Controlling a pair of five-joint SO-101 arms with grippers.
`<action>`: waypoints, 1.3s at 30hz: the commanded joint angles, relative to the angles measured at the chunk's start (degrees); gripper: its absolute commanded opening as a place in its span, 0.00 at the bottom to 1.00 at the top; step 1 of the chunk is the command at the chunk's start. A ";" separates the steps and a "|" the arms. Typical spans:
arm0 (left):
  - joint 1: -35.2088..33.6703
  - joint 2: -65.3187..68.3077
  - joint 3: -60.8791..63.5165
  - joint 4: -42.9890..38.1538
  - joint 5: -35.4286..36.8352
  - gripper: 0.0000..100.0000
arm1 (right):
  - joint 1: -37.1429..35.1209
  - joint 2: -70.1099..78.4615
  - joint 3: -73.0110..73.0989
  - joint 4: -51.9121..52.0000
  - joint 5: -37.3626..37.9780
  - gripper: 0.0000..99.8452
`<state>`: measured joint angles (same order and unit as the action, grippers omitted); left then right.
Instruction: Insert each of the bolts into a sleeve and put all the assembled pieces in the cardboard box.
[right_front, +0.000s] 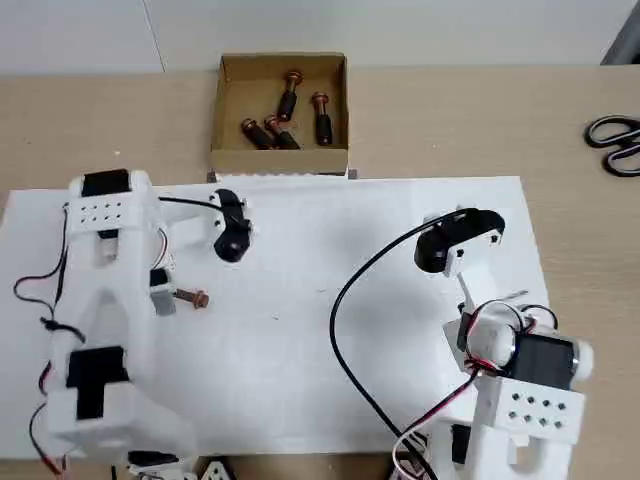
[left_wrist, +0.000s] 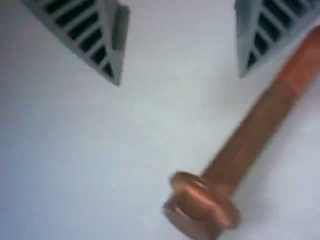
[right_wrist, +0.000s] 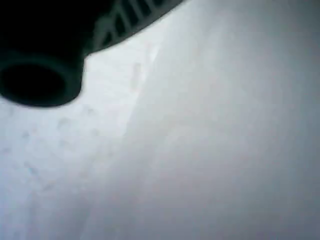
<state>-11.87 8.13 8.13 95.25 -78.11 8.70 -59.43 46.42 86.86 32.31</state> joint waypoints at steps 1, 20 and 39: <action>0.62 2.55 -5.49 -0.70 -21.71 0.15 | 0.57 -0.40 -0.35 0.48 0.62 0.00; 3.25 16.79 -10.15 -1.32 -21.45 0.15 | 0.57 -0.75 -0.35 0.57 0.62 0.00; 6.86 19.34 -21.41 5.10 -7.74 0.00 | 0.57 -0.84 -0.53 0.57 0.62 0.00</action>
<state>-5.45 28.00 -8.31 98.42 -77.85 8.70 -59.43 46.42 86.86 32.31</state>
